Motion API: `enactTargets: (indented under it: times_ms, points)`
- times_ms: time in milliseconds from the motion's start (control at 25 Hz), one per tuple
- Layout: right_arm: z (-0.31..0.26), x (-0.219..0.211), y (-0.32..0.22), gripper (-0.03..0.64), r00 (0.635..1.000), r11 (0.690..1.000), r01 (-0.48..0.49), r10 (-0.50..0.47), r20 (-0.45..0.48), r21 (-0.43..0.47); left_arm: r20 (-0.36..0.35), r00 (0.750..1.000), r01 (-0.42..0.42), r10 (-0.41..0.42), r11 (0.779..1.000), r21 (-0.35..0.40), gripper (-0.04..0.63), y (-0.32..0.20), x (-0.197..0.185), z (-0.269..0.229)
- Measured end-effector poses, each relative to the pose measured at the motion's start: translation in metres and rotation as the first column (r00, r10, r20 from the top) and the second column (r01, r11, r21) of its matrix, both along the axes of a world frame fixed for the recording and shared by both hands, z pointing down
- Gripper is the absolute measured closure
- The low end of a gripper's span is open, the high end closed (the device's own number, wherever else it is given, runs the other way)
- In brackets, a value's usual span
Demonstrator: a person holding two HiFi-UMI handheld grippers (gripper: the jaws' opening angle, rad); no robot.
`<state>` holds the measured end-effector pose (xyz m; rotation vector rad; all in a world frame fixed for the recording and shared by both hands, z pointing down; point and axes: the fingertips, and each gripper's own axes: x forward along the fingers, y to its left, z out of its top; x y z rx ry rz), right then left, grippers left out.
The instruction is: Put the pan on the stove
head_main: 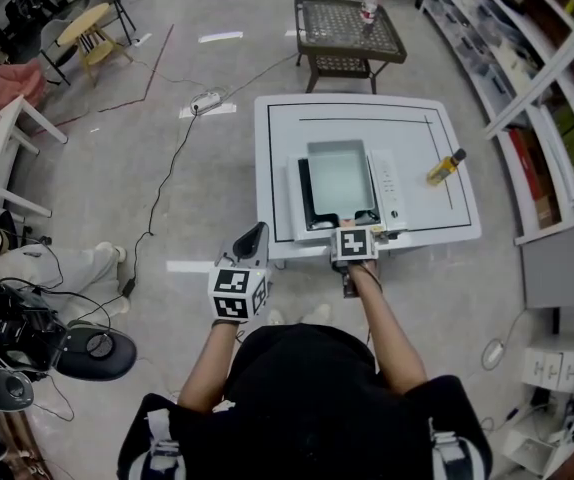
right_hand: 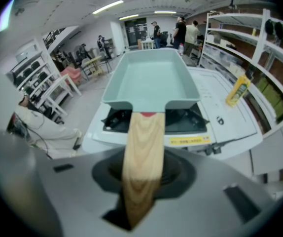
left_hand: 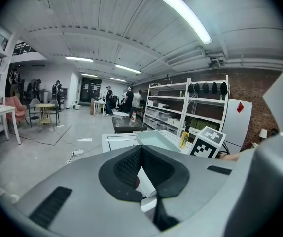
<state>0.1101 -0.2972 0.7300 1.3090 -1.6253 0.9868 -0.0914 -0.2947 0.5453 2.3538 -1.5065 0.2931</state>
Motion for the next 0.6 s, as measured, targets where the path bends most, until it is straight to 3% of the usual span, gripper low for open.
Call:
enactTargets:
  times_ms: [240,600]
  points:
    - [-0.016,-0.004,-0.003,0.475,0.997,0.999,-0.03,0.028,0.068,0.021,0.007,1.0,-0.005,0.005,1.0,0.001,0.571,0.001,0.001,0.001]
    - [-0.051,0.0,-0.016,0.445,0.996,0.981,-0.042,0.028,0.079,0.189,0.002,1.0,-0.007,0.007,1.0,0.031,0.571,0.008,0.008,-0.007]
